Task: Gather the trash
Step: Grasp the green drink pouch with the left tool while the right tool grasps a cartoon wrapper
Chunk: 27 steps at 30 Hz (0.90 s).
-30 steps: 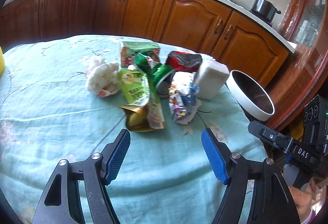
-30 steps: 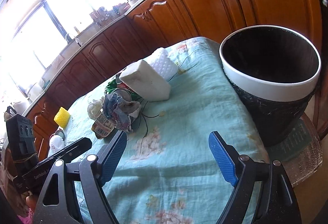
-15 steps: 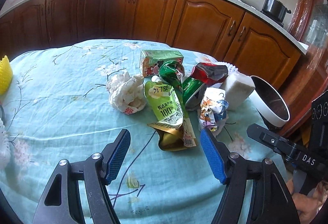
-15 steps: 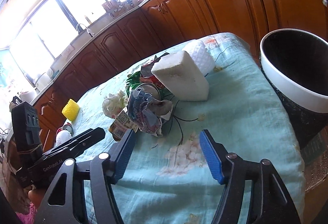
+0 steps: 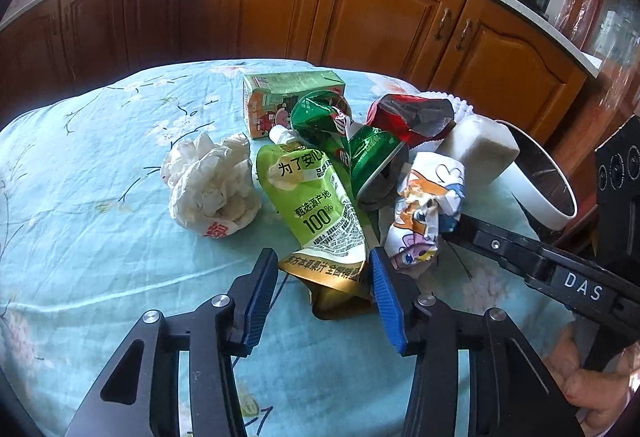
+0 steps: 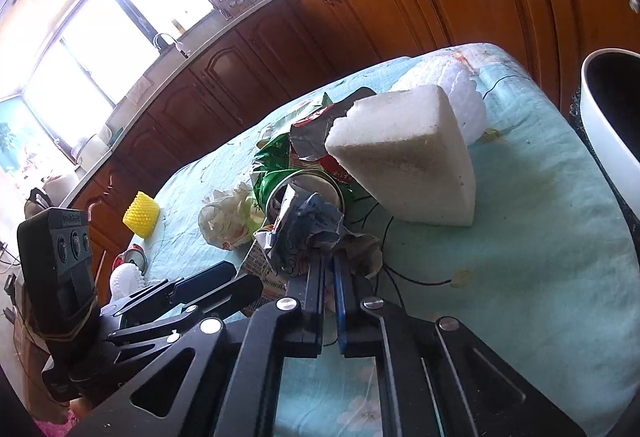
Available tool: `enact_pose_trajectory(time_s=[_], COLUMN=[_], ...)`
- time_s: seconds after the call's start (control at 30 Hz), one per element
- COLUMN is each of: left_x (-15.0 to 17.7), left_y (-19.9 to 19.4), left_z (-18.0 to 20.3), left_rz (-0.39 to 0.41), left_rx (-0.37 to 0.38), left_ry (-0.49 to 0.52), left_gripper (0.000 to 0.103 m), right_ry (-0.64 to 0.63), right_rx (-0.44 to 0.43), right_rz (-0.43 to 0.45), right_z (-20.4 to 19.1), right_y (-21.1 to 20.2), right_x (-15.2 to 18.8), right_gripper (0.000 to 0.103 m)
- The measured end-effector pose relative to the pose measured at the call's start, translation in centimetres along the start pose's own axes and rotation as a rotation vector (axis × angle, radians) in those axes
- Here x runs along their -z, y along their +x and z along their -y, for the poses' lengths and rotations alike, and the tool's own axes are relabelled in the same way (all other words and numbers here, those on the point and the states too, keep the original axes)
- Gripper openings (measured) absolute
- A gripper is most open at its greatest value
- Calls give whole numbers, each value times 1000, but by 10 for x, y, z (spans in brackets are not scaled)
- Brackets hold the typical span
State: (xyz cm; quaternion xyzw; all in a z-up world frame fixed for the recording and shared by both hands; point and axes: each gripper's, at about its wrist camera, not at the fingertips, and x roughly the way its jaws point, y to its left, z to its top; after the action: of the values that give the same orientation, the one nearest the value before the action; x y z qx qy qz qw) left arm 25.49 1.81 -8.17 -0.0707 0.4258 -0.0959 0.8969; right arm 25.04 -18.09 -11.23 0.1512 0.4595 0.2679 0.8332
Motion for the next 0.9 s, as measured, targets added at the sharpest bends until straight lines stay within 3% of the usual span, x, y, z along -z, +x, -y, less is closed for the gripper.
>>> enact_pose_trajectory(time_s=[0.03, 0.13, 0.23, 0.43, 0.6, 0.73, 0.9], left_x=[0, 3, 5, 15, 17, 9, -2], left_y=[1, -5, -12, -23, -30, -29, -15], left_z=[1, 5, 11, 16, 18, 22, 38], left_rz=[3, 27, 39, 27, -12, -17, -20], left_rx=[-2, 13, 1, 39, 50, 19, -8], left_ry=[5, 25, 62, 64, 71, 54, 87], left_gripper=[46, 22, 8, 6, 8, 41, 45], right_ry=[-4, -2, 7, 20, 23, 29, 41], right_rx=[0, -4, -4, -7, -5, -8, -5], right_rz=[4, 13, 28, 51, 56, 56, 63], right_z=[0, 3, 8, 15, 17, 18, 23], right_y=[-3, -15, -29, -52, -64, -68, -74], right_x=[2, 5, 9, 15, 20, 24, 27], right_gripper=[2, 1, 1, 1, 1, 1, 1])
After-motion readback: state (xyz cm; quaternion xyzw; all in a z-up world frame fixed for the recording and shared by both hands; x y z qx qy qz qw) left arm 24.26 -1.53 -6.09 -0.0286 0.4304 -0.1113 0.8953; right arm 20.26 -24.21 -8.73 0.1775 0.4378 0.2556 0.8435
